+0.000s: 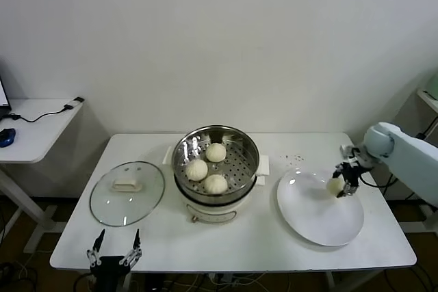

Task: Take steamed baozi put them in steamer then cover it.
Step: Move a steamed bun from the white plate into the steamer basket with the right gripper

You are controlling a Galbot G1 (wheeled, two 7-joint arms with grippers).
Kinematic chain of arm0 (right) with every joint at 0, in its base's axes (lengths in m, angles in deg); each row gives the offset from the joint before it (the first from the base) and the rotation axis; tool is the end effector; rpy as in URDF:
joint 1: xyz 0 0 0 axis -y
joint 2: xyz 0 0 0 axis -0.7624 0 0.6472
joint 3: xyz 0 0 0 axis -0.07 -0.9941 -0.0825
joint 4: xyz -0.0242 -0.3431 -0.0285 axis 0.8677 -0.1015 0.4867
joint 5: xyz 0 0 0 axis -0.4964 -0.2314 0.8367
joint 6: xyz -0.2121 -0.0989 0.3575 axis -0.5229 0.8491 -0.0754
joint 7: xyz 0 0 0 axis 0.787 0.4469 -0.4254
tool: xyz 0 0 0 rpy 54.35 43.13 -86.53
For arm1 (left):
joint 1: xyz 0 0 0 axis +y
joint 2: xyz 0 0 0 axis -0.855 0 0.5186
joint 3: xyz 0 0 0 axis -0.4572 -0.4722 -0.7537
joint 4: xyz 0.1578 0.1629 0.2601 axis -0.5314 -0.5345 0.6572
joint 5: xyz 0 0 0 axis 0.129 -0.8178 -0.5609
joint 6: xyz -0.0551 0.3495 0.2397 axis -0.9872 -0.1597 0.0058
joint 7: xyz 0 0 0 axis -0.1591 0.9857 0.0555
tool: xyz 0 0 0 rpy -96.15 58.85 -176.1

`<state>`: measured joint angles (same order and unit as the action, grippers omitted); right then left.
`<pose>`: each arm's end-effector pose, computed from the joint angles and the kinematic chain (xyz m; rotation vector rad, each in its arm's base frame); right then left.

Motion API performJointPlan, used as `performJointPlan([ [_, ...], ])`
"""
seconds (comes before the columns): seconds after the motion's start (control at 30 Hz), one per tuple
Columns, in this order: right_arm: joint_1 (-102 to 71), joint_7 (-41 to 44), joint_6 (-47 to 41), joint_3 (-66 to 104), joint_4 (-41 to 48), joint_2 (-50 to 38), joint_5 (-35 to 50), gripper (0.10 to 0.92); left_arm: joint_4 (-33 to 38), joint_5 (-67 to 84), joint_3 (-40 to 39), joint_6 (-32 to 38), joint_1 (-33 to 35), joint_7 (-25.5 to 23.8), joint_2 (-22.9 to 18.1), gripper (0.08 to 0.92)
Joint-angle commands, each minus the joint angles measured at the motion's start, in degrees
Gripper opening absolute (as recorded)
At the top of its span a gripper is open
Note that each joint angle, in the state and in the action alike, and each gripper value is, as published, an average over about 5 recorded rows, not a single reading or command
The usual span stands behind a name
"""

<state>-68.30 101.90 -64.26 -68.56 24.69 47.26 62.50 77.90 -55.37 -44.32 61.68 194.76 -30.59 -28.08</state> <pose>0.6203 -0.2226 -0.2016 1.2041 -1.4122 1.1658 0.1584 0.0543 -0.3594 0.1518 -2.8818 -0.2163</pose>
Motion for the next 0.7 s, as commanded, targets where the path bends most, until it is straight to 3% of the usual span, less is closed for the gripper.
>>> performJointPlan([
  [0.03,29.95,-0.82,-5.11,-26.91,-1.78,9.37,26.36,0.67,0.66,0.02,-0.92,-0.12,0.31,-0.78,0.16,0.823],
  [0.33,38.9,-3.65,-9.89,-36.29,-4.72,24.01,44.42,0.67,2.63,0.1,-2.75,-0.07,0.68,-1.51,1.07,0.823],
  [0.7,35.87,-7.24,-12.16,-39.57,-6.18,35.73,48.91,0.67,2.31,1.65,-2.22,0.61,0.71,-1.51,1.9,0.823],
])
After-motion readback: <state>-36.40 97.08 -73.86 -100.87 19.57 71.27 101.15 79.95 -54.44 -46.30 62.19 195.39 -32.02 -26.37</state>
